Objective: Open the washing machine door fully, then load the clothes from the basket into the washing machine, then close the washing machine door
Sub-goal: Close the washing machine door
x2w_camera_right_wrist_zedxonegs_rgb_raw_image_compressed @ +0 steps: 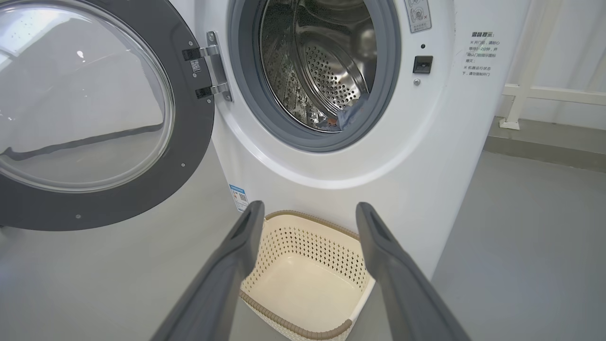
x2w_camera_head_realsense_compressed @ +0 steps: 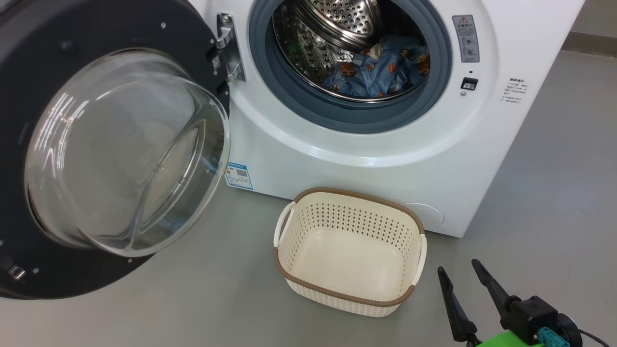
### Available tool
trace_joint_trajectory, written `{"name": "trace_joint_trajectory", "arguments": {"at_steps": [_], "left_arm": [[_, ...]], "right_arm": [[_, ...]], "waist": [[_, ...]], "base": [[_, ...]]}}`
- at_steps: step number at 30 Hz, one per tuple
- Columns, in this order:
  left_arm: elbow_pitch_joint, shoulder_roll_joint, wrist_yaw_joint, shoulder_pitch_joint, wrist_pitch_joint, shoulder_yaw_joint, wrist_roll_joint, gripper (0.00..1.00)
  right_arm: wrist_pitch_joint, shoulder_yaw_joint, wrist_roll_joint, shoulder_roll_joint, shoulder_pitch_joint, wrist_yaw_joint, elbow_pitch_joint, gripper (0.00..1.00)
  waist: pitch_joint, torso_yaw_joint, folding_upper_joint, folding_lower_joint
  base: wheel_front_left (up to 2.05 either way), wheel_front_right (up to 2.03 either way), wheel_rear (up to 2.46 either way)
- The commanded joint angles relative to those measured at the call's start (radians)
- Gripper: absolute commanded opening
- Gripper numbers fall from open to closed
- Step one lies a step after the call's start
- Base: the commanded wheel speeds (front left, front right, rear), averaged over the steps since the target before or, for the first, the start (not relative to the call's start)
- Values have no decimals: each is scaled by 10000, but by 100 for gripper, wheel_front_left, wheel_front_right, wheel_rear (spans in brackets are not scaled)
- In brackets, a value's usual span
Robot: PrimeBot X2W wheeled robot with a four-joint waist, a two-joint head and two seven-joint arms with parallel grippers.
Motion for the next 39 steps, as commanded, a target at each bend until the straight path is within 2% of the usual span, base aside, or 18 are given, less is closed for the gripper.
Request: {"name": "trace_joint_trajectory", "arguments": {"at_steps": [1, 3, 4, 13, 18, 22, 30, 34, 39], "left_arm": [[134, 804, -46, -796, 307, 548, -542, 0], [889, 1394, -38, -1476, 829, 891, -1290, 0], [889, 1394, -38, -1476, 829, 891, -1290, 0], [3687, 2975, 276, -3152, 2317, 1527, -2800, 0], [4970, 3544, 493, -3643, 3449, 1794, -3591, 0], [5612, 3967, 560, -3698, 4104, 1851, -3824, 0], [5939, 4144, 380, -3660, 5501, 1580, -4161, 0], [5884, 4036, 282, -3581, 6018, 1452, -4300, 0], [5887, 3924, 415, -3350, 6427, 1308, -4303, 0]], "right_arm": [[-120, 330, 56, -37, -475, 90, -258, 100], [-120, 357, 44, -37, -542, 90, -253, 100], [-120, 357, 44, -37, -542, 90, -253, 100], [-120, 407, 49, -37, -680, 90, -219, 100], [-120, 419, 11, -37, -720, 90, -179, 100], [-120, 484, 20, -37, -805, 90, -128, 100], [-120, 465, 64, -37, -838, 90, -125, 100], [-120, 463, 122, -37, -791, 90, -113, 100], [-120, 490, 181, -37, -743, 90, -67, 100]], "waist": [[30, -68, 0, 0], [83, -146, 0, 0], [83, -146, 0, 0], [221, -443, 0, 0], [297, -625, 0, 0], [316, -818, 0, 0], [313, -1020, 0, 0], [269, -1053, 0, 0], [206, -1065, 0, 0]], "base": [[0, 0, 0], [0, 0, 0], [0, 0, 0], [0, 0, 0], [0, 0, 0], [0, 0, 0], [0, 0, 0], [0, 0, 0], [0, 0, 0]]}}
